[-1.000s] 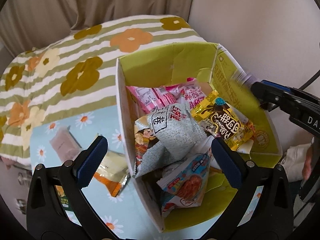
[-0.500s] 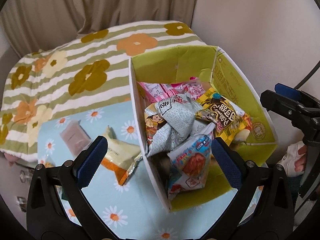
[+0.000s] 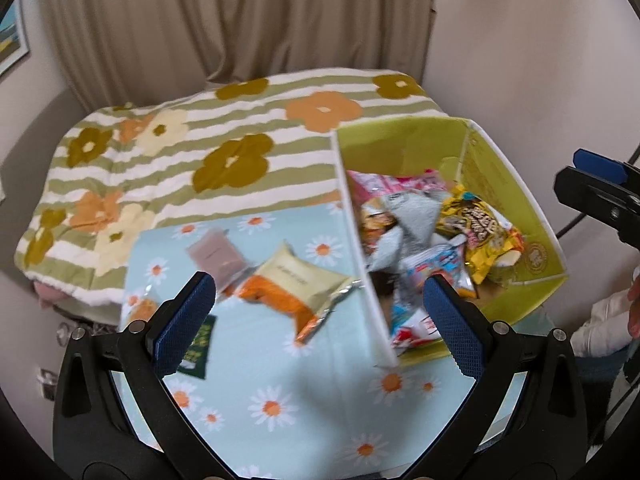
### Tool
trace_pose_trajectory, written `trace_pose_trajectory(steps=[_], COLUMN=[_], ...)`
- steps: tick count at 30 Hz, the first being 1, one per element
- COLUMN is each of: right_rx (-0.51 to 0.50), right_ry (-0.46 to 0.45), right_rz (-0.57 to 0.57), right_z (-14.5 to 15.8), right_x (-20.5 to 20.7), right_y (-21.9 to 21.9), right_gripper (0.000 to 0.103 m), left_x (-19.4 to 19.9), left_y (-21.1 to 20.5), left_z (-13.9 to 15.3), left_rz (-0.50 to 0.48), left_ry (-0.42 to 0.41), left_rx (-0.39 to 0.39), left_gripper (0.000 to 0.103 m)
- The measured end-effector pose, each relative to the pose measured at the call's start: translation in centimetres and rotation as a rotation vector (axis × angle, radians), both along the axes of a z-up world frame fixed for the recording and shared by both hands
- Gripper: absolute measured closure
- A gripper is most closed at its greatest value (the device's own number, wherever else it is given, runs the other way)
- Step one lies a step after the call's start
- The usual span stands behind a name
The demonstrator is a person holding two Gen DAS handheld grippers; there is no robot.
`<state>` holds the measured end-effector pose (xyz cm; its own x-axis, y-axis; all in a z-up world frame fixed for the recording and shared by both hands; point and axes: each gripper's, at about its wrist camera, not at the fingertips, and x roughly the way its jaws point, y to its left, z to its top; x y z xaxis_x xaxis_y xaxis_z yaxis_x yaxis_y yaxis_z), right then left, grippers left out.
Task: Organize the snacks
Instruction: 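Move both grippers back to the table, left to a waffle pack, right to a green cracker pack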
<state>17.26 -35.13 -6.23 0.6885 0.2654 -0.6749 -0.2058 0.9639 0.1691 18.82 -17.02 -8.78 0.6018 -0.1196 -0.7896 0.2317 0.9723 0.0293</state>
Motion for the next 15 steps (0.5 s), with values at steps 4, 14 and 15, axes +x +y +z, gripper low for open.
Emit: trace_pose_trajectory(steps=[4,14,15], right_rx=[0.009,0.021,0.022], right_ry=[-0.019,-0.068,-0.063], right_rz=[0.044,0.028,0.024], right_z=[0.8,1.6,1.5], right_x=[-0.1,1.3,1.6], right_y=[2.6,10.9,11.8], right_gripper=[0.000,0.000,0.000], left_x=[-0.2,1.6,1.9], left_y=[3.0,12.1,13.3], left_z=[0.6,0.3,0.0], left_rz=[0.038,0.057,0.053], left_ry=[-0.019,-0.004,0.006], left_rx=[-0.007,-0.014,-0.014], left_gripper=[0.000,0.000,0.000])
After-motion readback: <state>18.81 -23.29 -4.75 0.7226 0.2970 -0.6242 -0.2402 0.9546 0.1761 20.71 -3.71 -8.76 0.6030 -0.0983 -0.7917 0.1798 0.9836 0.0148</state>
